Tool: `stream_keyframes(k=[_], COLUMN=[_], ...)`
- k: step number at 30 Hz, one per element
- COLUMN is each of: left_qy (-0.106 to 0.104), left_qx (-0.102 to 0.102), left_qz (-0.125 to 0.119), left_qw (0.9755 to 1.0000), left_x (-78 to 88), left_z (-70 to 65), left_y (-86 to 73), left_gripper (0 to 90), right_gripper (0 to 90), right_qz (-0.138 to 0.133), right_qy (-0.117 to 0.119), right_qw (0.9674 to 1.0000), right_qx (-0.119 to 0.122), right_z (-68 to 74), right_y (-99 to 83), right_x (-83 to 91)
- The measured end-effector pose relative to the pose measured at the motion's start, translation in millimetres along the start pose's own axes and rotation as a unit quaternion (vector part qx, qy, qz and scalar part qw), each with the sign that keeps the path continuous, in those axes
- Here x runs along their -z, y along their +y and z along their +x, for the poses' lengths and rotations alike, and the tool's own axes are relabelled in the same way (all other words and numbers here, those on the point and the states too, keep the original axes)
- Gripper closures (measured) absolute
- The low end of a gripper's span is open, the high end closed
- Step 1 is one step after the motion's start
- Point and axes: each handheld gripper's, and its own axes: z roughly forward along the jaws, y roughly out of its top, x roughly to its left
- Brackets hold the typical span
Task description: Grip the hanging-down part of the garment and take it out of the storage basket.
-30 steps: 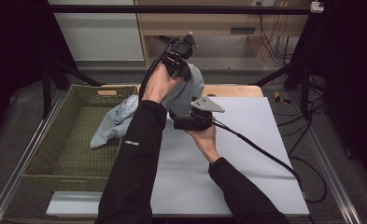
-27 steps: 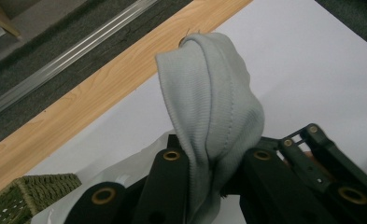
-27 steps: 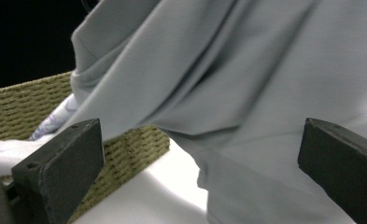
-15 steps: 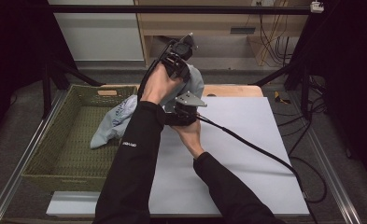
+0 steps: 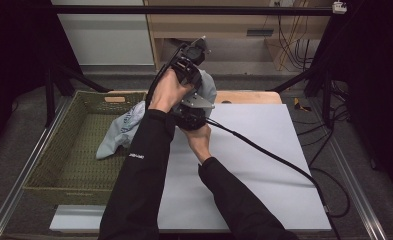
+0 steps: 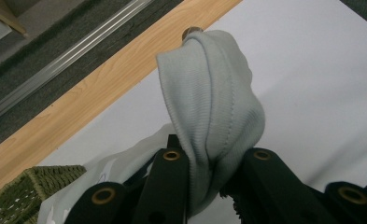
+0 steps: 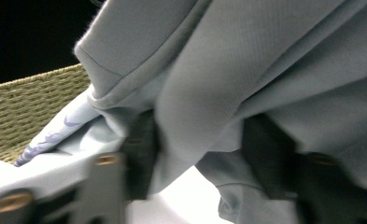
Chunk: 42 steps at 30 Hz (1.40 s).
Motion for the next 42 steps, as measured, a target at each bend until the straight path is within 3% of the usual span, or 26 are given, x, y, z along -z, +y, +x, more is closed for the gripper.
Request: stream_keyframes(k=[3, 7, 11, 13, 16, 19, 21, 27, 30, 31, 32, 34, 37, 42], left_qy=[0.001, 0.002, 0.0, 0.001, 0.002, 0.004, 0.006, 0.011, 0.011, 0.011, 0.011, 0.009, 0.008, 0.01], left_qx=[-0.001, 0.0, 0.0, -0.001, 0.002, 0.002, 0.001, 0.004, 0.008, 0.007, 0.004, 0.0, -0.002, -0.001], left_qz=[0.001, 0.001, -0.004, -0.006, -0.009, -0.01, -0.01, -0.011, -0.011, -0.011, -0.008, -0.005, -0.003, 0.003], left_qw=[1.0, 1.0, 1.0, 1.0, 1.0, 0.9999, 0.9999, 0.9999, 0.9998, 0.9999, 0.9999, 0.9999, 1.0, 0.9999], left_x=[0.0, 0.9, 3.3, 4.6, 6.9, 8.4, 10.0, 12.5, 13.2, 13.4, 13.6, 13.7, 13.0, 10.3], left_z=[0.6, 1.5, 2.4, 2.3, 2.7, 2.0, 2.0, 1.4, 2.0, 1.5, 1.1, -0.6, -4.7, -11.0], left_y=[-1.0, -2.1, -2.8, -3.4, -3.8, -4.1, -4.4, -6.5, -7.8, -8.0, -8.1, -7.5, -5.6, -2.3], left_gripper=[82.1, 82.1, 82.0, 82.0, 82.0, 82.0, 82.0, 82.0, 82.0, 82.0, 82.0, 82.0, 82.0, 82.0], right_gripper=[73.9, 84.5, 85.7, 85.9, 86.0, 86.2, 86.3, 86.3, 86.4, 86.4, 86.4, 86.4, 86.4, 86.4], right_qz=[0.011, 0.019, 0.018, 0.023, 0.014, 0.02, 0.018, 0.01, 0.004, -0.002, 0.001, -0.005, -0.005, 0.001], right_qy=[0.007, 0.007, 0.012, 0.014, 0.02, 0.023, 0.027, 0.036, 0.038, 0.038, 0.04, 0.039, 0.046, 0.047], right_qw=[0.9999, 0.9997, 0.9998, 0.9996, 0.9996, 0.9995, 0.9994, 0.9988, 0.9989, 0.9984, 0.9988, 0.9983, 0.9987, 0.9984], right_qx=[-0.009, -0.011, -0.001, -0.008, 0.01, 0.002, 0.01, 0.03, 0.029, 0.043, 0.027, 0.043, 0.021, 0.031], right_z=[-1.2, 0.6, -0.1, 1.5, 0.0, -0.3, -1.2, -2.6, -4.9, -7.8, -6.9, -11.2, -13.6, -19.7], right_y=[-0.6, -0.4, 1.3, 2.6, 2.9, 2.8, 2.2, 2.1, 2.9, 2.6, 3.4, 3.4, 4.6, 3.9], right_x=[-0.9, 0.8, 3.7, 6.6, 11.4, 19.6, 25.7, 50.2, 64.1, 67.6, 73.5, 81.1, 95.1, 110.4])
